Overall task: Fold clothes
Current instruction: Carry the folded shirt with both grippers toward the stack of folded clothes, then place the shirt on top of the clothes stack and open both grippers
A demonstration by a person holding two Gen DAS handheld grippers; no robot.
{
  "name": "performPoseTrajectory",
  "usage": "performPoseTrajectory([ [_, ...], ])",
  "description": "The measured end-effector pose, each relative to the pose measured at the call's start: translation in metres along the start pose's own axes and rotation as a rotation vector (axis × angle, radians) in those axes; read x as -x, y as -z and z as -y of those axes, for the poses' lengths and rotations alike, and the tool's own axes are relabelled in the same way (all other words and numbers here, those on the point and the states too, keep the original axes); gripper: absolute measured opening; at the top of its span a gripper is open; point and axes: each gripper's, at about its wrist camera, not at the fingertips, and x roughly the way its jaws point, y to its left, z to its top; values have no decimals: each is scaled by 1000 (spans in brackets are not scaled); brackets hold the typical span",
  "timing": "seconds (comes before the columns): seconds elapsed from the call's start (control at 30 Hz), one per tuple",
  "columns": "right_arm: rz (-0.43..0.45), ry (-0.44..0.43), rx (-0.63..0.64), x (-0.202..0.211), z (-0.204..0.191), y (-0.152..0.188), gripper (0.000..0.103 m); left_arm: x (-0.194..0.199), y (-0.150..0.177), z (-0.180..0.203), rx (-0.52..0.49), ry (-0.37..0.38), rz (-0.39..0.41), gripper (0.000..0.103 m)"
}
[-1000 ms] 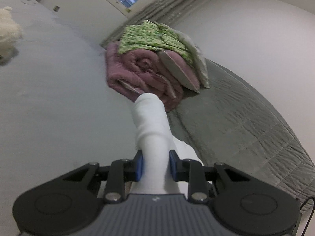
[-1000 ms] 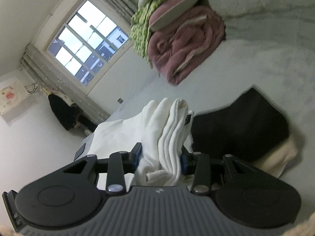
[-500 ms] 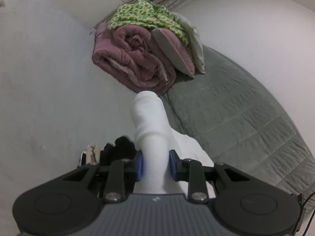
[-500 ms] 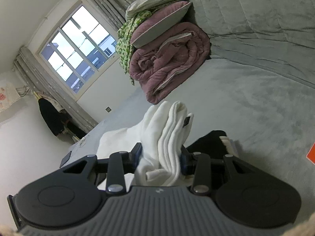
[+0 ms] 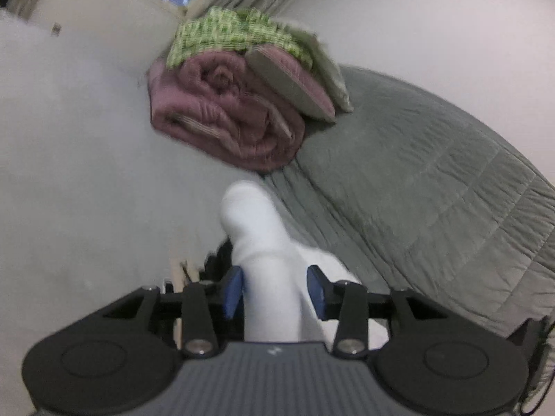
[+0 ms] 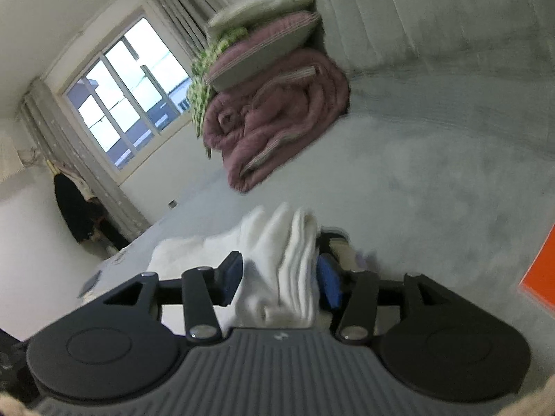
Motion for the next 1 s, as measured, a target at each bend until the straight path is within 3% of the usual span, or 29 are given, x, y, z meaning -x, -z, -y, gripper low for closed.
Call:
performPoseTrajectory([
  [0.13,53,-1,106,2,-19,-13,53,10,-13,16,-92,-19,134,41],
  [0.23,59,5,197,-10,-33,-13,49,0,-22,31,-168,1,156,36],
  [0.37,39,31,242,-30,-33,-3,43,-31,-22,24,-197,-17,66,25],
  [0.5,12,107,269,-47,-17,18,33,-54,-8,-10,-117,-56,-49,18],
  [0.57,10,123,282,-50,-13,23,33,-58,-1,-23,-106,-56,-53,12],
  [0.7,6,147,301,-53,-22,22,33,-56,-4,-27,-100,-64,-54,12],
  [0.8,9,133,268,-46,-27,15,37,-52,-12,-17,-118,-72,-62,21],
  [0.87,7,117,228,-38,-30,10,46,-43,-14,-11,-117,-77,-56,48],
  [0.93,3,126,213,-28,-36,5,50,-33,-16,-4,-119,-86,-52,55],
  [1.0,-7,132,196,-16,-42,1,50,-23,-18,3,-120,-97,-67,56],
])
